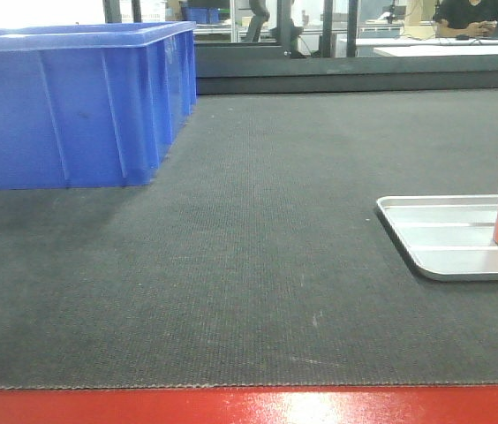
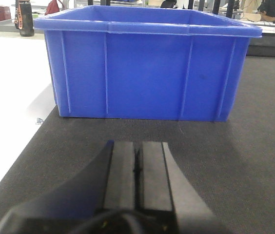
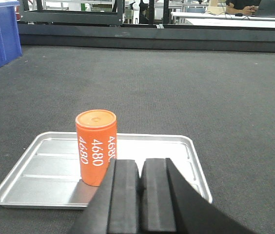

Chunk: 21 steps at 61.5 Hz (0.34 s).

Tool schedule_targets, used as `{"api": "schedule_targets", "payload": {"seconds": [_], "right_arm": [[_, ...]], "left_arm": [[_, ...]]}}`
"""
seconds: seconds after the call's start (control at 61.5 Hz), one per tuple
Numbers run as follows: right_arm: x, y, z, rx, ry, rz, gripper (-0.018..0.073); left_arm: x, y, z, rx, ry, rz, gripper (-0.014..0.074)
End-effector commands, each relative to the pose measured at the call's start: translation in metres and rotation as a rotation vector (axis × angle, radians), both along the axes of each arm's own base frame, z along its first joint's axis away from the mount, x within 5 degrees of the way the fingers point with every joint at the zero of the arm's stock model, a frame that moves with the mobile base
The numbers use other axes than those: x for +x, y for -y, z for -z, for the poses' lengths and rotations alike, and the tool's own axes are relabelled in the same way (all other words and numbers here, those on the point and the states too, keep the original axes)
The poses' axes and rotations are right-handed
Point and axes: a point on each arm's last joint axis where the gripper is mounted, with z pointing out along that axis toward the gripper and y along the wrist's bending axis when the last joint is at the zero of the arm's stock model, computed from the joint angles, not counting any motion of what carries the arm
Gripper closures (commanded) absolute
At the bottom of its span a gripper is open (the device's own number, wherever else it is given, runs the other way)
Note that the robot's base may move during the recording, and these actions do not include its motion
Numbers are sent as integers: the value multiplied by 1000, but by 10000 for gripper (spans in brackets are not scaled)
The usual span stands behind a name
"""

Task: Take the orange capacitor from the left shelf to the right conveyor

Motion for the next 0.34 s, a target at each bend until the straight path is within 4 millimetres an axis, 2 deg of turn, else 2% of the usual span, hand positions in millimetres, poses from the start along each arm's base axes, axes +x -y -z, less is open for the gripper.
{"api": "schedule_targets", "payload": {"seconds": [0.0, 0.325], "right_arm": [[-2, 2, -10, -13, 109, 20, 505], [-2, 2, -10, -13, 109, 20, 505]], "left_arm": [[-1, -1, -10, -12, 97, -6, 723], [-1, -1, -10, -12, 97, -6, 723]]}}
